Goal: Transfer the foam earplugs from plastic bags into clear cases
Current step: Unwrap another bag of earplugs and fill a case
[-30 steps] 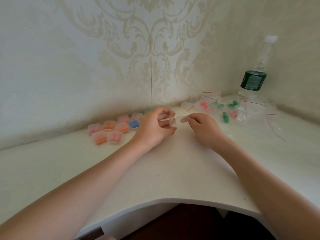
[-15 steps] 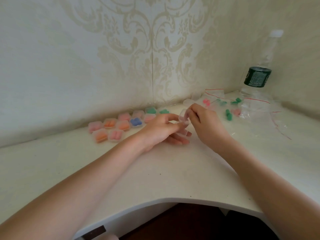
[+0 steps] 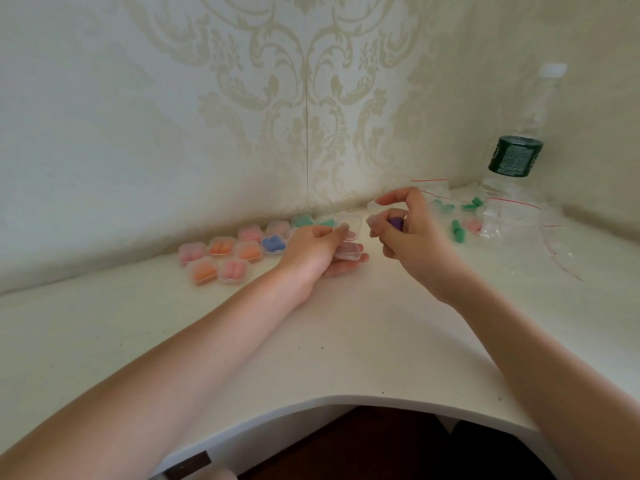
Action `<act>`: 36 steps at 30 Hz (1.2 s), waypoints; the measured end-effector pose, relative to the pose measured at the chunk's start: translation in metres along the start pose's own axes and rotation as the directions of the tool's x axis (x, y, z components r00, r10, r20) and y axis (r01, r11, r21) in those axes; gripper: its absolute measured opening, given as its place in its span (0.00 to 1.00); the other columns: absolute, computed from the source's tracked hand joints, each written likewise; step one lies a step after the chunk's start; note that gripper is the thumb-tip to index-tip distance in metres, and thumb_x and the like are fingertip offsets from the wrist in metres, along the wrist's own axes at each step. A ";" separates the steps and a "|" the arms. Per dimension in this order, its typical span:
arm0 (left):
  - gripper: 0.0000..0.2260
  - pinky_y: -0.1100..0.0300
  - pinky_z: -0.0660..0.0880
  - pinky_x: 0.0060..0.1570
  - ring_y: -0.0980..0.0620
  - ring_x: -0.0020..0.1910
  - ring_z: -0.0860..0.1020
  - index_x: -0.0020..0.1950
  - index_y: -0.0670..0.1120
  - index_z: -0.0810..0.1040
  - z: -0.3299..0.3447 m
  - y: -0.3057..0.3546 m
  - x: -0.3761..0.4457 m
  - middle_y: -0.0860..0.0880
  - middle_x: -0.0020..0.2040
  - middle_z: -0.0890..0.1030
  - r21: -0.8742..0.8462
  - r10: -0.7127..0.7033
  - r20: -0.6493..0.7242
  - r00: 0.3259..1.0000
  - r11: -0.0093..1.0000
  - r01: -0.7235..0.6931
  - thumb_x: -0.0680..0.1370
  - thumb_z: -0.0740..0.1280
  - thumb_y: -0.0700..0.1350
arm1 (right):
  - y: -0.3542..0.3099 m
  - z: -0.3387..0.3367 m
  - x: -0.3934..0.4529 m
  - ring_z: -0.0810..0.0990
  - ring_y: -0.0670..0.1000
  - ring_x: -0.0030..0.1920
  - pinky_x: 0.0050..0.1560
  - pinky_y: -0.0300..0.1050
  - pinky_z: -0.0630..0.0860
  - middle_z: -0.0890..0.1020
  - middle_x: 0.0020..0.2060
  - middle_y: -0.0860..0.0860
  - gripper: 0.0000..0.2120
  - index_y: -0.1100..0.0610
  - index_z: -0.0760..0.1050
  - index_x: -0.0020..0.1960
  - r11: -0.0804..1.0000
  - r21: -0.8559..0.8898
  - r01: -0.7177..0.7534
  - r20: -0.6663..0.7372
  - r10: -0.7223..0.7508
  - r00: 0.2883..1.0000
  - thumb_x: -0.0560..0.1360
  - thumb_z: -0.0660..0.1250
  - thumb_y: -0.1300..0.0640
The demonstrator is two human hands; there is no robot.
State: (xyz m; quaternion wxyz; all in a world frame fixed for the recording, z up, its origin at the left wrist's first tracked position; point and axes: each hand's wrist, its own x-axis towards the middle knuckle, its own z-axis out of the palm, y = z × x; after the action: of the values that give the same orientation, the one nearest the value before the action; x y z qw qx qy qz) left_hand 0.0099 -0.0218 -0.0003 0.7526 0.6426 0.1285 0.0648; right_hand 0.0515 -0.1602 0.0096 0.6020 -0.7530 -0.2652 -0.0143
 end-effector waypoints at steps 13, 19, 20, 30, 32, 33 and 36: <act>0.14 0.58 0.82 0.44 0.43 0.42 0.84 0.49 0.40 0.79 -0.009 0.010 -0.003 0.43 0.41 0.83 -0.038 -0.117 0.255 0.960 0.991 0.131 0.82 0.59 0.47 | 0.002 0.006 -0.004 0.72 0.36 0.30 0.33 0.27 0.66 0.78 0.32 0.43 0.09 0.53 0.80 0.45 0.979 -0.192 0.068 0.149 -0.039 0.988 0.79 0.62 0.60; 0.14 0.55 0.80 0.51 0.42 0.45 0.83 0.53 0.36 0.78 -0.016 0.012 -0.002 0.39 0.43 0.83 -0.113 -0.159 0.371 0.915 0.970 0.214 0.82 0.56 0.42 | 0.006 0.007 -0.004 0.74 0.39 0.30 0.33 0.32 0.70 0.81 0.33 0.46 0.02 0.56 0.73 0.48 0.993 -0.113 0.025 0.059 -0.018 0.998 0.77 0.66 0.61; 0.14 0.55 0.80 0.51 0.42 0.46 0.83 0.55 0.35 0.77 -0.016 0.011 -0.002 0.38 0.45 0.82 -0.107 -0.165 0.375 0.912 0.970 0.220 0.82 0.55 0.41 | 0.007 0.007 -0.003 0.75 0.43 0.31 0.33 0.36 0.72 0.82 0.32 0.46 0.04 0.56 0.74 0.44 0.992 -0.120 0.037 0.026 -0.034 0.999 0.75 0.68 0.61; 0.10 0.61 0.80 0.47 0.51 0.43 0.84 0.52 0.39 0.79 -0.016 0.010 -0.002 0.44 0.43 0.84 -0.121 -0.146 0.447 0.883 0.968 0.221 0.81 0.58 0.38 | 0.005 0.011 -0.007 0.66 0.40 0.30 0.32 0.31 0.63 0.68 0.25 0.42 0.10 0.58 0.72 0.37 0.906 -0.324 0.273 -0.003 -0.290 0.957 0.70 0.73 0.63; 0.10 0.60 0.81 0.46 0.51 0.42 0.84 0.52 0.39 0.79 -0.016 0.009 -0.002 0.44 0.43 0.84 -0.156 -0.152 0.457 0.876 0.956 0.247 0.81 0.57 0.38 | 0.006 0.012 -0.006 0.67 0.40 0.32 0.34 0.31 0.63 0.68 0.28 0.42 0.09 0.58 0.73 0.37 0.869 -0.369 0.328 0.034 -0.340 0.940 0.70 0.73 0.64; 0.11 0.60 0.81 0.45 0.51 0.41 0.84 0.52 0.38 0.78 -0.016 0.009 -0.001 0.44 0.43 0.84 -0.176 -0.159 0.456 0.876 0.948 0.264 0.81 0.57 0.39 | 0.006 0.011 -0.005 0.68 0.41 0.33 0.34 0.31 0.64 0.69 0.29 0.42 0.08 0.59 0.74 0.38 0.860 -0.378 0.343 0.058 -0.348 0.936 0.69 0.73 0.65; 0.11 0.59 0.81 0.42 0.49 0.40 0.84 0.53 0.37 0.77 -0.016 0.008 0.000 0.42 0.43 0.84 -0.213 -0.173 0.441 0.881 0.933 0.290 0.82 0.57 0.41 | 0.007 0.011 -0.005 0.68 0.43 0.33 0.35 0.34 0.65 0.73 0.30 0.45 0.05 0.56 0.76 0.39 0.887 -0.366 0.280 0.091 -0.266 0.960 0.73 0.70 0.61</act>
State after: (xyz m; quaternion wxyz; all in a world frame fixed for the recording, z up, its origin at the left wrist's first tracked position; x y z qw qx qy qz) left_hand 0.0059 -0.0053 0.0052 0.8461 0.5112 0.0321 -0.1474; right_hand 0.0466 -0.1528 -0.0011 0.4337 -0.8094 -0.3723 -0.1347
